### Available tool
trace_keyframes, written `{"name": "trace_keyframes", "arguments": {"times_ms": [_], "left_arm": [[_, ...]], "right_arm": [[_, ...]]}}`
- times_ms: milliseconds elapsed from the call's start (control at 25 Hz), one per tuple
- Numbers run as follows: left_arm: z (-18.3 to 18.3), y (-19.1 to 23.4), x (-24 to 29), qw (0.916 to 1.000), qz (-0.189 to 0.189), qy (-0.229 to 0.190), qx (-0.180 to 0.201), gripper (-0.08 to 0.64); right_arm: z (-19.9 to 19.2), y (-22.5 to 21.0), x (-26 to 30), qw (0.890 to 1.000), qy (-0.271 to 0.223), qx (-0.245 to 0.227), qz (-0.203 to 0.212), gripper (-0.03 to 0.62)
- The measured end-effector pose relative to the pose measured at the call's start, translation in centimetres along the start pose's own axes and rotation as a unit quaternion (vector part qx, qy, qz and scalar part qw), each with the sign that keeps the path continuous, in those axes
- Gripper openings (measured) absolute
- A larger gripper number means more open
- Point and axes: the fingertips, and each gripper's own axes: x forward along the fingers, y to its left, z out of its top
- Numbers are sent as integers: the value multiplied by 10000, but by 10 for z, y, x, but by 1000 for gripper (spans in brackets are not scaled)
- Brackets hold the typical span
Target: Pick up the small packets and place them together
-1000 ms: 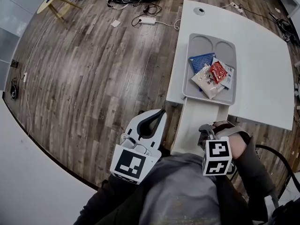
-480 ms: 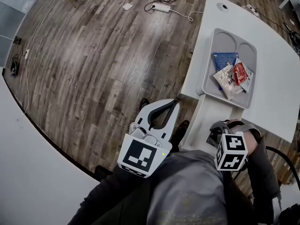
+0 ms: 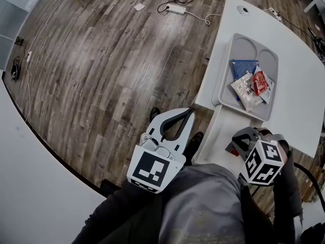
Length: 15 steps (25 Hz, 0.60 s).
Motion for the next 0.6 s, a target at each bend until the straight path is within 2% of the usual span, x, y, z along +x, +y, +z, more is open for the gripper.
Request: {"name": "trace_keyframes", "arguments": {"times_ms": [160,320,440,600], "left_arm": [[0,-1,4,10000,-24,-22,33,-12],[-5,-1,3,10000,-27,76,4,-12],[-4,-3,5,9998,-110,183,13,-12],[3,-4,12,9992,-282,261,91,-12]], "right_arm": [[9,-16,-23,9971,-565,449,-221,2],[22,-41,-58,9877,-1210,810,-576,2],[25,-65,-95,9745,-1658,1162,-964,2],[16,-103,-132,9507,-2057,1725,-1551,2]]}}
